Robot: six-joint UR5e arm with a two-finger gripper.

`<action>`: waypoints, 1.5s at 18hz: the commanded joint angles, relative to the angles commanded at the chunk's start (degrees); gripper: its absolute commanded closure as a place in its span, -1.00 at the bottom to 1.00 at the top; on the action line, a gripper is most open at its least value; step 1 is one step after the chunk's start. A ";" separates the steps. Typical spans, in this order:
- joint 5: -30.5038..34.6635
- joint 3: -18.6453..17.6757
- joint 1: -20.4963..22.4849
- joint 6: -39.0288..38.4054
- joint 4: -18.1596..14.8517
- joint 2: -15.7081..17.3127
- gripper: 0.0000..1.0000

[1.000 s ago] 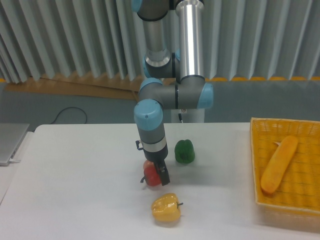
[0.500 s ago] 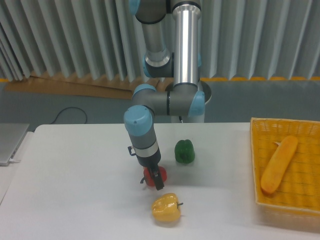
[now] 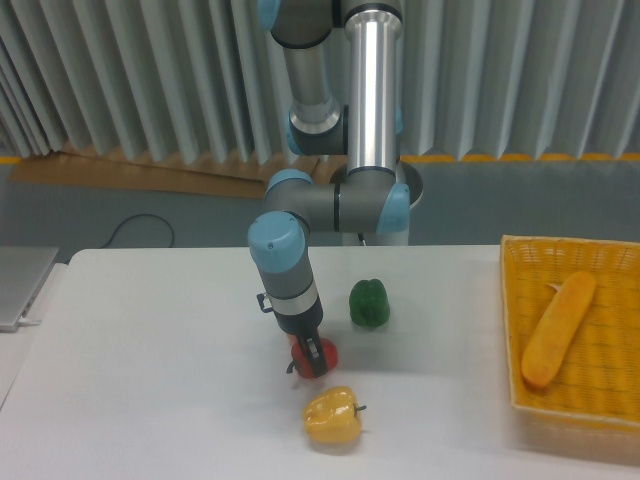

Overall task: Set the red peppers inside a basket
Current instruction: 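Lift the red pepper up off the table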

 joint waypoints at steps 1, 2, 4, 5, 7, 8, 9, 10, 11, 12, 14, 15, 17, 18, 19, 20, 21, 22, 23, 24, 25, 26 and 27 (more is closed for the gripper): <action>0.00 0.00 0.26 0.17 0.00 0.44 -0.11; 0.00 -0.17 0.53 0.18 -0.17 1.22 -0.11; 0.00 -0.18 0.62 0.26 -0.26 1.41 -0.11; 0.00 -0.18 0.62 0.26 -0.26 1.50 -0.11; -0.09 -0.18 1.05 0.26 -0.26 1.85 -0.11; -0.52 -0.18 1.49 0.35 -0.35 2.54 -0.11; -0.44 -0.44 2.45 0.35 -0.61 4.20 -0.11; -0.44 -0.79 3.07 0.53 -0.96 5.18 -0.11; -0.44 -0.88 3.95 0.79 -1.84 5.54 -0.11; -0.53 -0.88 5.26 1.75 -2.89 6.15 -0.11; -0.53 -0.88 6.85 6.56 -4.91 7.99 -0.11; -0.53 -0.88 7.90 9.99 -6.05 8.70 -0.11; -0.53 -0.79 9.93 15.71 -8.08 9.93 -0.11; -0.53 -0.79 10.80 17.21 -9.22 10.80 -0.11; -0.53 -0.53 12.12 18.01 -10.36 11.60 -0.11; -0.88 -0.18 12.91 18.98 -11.50 11.95 -0.11; -1.40 0.09 13.62 19.86 -12.82 12.56 -0.11; -2.02 0.35 14.50 20.73 -13.96 13.35 -0.11; -2.63 0.70 15.11 21.61 -14.84 13.97 -0.11; -3.07 0.96 15.82 22.49 -15.81 14.67 -0.11; -3.42 1.14 16.61 23.46 -16.86 15.20 -0.11; -3.51 1.32 17.22 24.95 -17.66 15.90 -0.11; -3.60 1.41 18.19 26.70 -18.54 16.52 -0.11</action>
